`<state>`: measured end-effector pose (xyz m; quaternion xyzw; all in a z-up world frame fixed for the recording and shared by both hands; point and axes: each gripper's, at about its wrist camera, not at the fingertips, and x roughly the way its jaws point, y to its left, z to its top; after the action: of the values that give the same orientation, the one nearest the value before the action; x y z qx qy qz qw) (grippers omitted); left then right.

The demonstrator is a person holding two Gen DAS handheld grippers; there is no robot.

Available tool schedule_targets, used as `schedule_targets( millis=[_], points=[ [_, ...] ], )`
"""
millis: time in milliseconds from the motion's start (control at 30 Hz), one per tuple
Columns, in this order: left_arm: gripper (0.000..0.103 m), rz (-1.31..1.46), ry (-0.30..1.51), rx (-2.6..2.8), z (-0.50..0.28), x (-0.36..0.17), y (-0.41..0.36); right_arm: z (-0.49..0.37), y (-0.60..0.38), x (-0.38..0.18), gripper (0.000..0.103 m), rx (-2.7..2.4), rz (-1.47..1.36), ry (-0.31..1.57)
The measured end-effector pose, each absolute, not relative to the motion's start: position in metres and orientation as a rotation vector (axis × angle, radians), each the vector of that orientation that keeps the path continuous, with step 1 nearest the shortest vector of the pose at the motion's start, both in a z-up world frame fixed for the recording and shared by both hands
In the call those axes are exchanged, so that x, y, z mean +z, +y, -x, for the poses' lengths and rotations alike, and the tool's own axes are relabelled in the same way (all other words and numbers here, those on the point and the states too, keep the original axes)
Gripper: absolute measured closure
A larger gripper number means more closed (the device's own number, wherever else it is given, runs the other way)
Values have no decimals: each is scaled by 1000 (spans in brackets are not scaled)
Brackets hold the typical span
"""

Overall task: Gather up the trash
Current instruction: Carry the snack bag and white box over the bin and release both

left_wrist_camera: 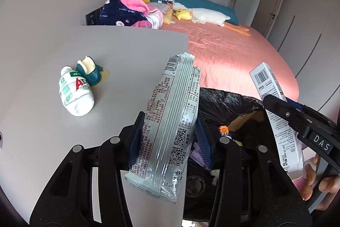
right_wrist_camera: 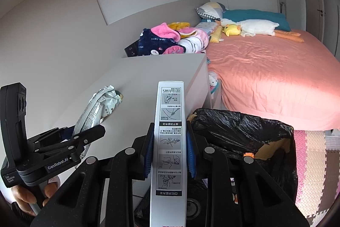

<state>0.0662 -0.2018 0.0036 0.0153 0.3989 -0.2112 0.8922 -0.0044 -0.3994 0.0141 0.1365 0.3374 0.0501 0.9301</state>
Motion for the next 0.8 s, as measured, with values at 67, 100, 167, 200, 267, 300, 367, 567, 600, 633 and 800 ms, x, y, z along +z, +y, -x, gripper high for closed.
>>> schedule_targets(
  millis=[67,100,167,200,267,300,367,567,600,633,800],
  points=[
    [57,-36,830,-455,-65,3,-211,7,-407,13,75,89,-287,690],
    [57,-40,831,-463,-65,3,-216,8,-412,13,75,82,-291,689],
    [57,-50,833,-479,-65,3,-226,11,-420,12,75,68,-298,687],
    [57,-55,833,-488,-65,3,-231,13,-425,12,75,60,-302,686],
    [57,-63,834,-505,-63,2,-240,15,-433,12,75,46,-309,683],
    [57,-65,836,-515,-63,2,-245,17,-438,12,75,38,-313,682],
    [57,-72,838,-534,-61,2,-254,19,-446,11,75,24,-321,678],
    [57,-93,847,-586,-58,2,-281,25,-465,12,75,-12,-337,672],
    [57,-97,849,-594,-57,2,-285,26,-471,12,75,-27,-343,670],
    [57,-101,851,-602,-57,1,-288,26,-471,12,75,-27,-343,670],
    [57,-100,873,-661,-55,-1,-304,31,-488,11,75,-60,-360,665]
  ],
)
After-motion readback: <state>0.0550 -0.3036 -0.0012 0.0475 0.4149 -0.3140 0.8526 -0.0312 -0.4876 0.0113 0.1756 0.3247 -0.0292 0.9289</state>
